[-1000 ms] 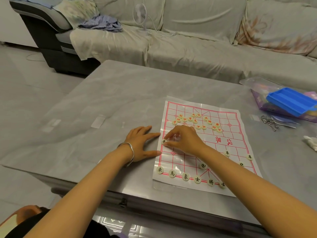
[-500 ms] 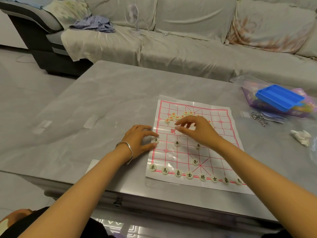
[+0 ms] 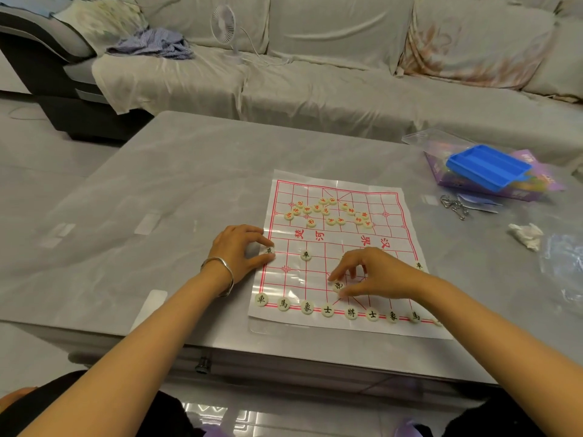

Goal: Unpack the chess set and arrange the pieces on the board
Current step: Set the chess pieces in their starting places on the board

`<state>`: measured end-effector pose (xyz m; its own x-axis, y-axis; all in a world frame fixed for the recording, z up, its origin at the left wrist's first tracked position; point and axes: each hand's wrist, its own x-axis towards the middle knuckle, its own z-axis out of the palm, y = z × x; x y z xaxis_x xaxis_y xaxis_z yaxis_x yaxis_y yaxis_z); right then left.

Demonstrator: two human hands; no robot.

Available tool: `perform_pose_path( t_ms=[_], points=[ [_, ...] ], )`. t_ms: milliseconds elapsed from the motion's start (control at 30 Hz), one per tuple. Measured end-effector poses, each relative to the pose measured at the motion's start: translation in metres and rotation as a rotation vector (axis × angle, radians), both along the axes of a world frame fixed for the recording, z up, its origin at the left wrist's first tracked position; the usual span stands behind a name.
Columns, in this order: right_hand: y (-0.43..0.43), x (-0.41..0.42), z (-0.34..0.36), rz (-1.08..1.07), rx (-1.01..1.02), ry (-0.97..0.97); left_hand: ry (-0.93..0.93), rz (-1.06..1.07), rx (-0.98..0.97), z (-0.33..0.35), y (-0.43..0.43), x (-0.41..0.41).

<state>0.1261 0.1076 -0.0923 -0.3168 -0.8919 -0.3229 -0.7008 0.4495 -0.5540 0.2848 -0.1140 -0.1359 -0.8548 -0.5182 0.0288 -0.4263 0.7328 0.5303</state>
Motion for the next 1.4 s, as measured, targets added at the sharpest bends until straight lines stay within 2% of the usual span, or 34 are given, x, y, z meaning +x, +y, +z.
perform_pose_path(
  t_ms=[233, 467, 600, 667, 733, 867, 933, 1000, 1133, 1300, 1400],
  points=[
    [-0.009, 0.004, -0.004, -0.030, -0.041, 0.021, 0.015, -0.010, 0.006, 0.002, 0.001, 0.002],
    [-0.012, 0.005, -0.004, -0.047, -0.067, -0.039, 0.020, -0.012, 0.046, 0.006, 0.002, 0.003],
    [-0.015, 0.010, -0.001, -0.123, -0.174, -0.079, 0.163, 0.012, 0.018, 0.020, 0.017, -0.001],
    [-0.022, 0.017, 0.005, -0.260, -0.348, -0.190, 0.241, -0.018, 0.114, 0.034, 0.030, -0.003],
    [-0.032, 0.025, 0.011, -0.403, -0.527, -0.259, 0.211, -0.073, 0.308, 0.044, 0.042, -0.005],
    [-0.048, 0.038, 0.014, -0.447, -0.693, -0.176, 0.218, -0.037, 0.743, 0.046, 0.051, -0.007],
    [-0.054, 0.043, 0.013, -0.402, -0.704, -0.110, 0.265, 0.038, 0.870, 0.047, 0.050, -0.008],
    [-0.058, 0.045, 0.013, -0.361, -0.706, -0.055, 0.299, 0.070, 0.930, 0.048, 0.048, -0.008],
    [-0.059, 0.044, 0.013, -0.278, -0.668, -0.027, 0.351, 0.101, 0.930, 0.049, 0.045, -0.007],
    [-0.057, 0.039, 0.020, -0.204, -0.551, -0.084, 0.181, -0.014, 0.999, 0.055, 0.033, 0.001],
    [-0.058, 0.041, 0.021, -0.191, -0.555, -0.159, 0.127, -0.054, 1.090, 0.058, 0.028, 0.005]
  ],
)
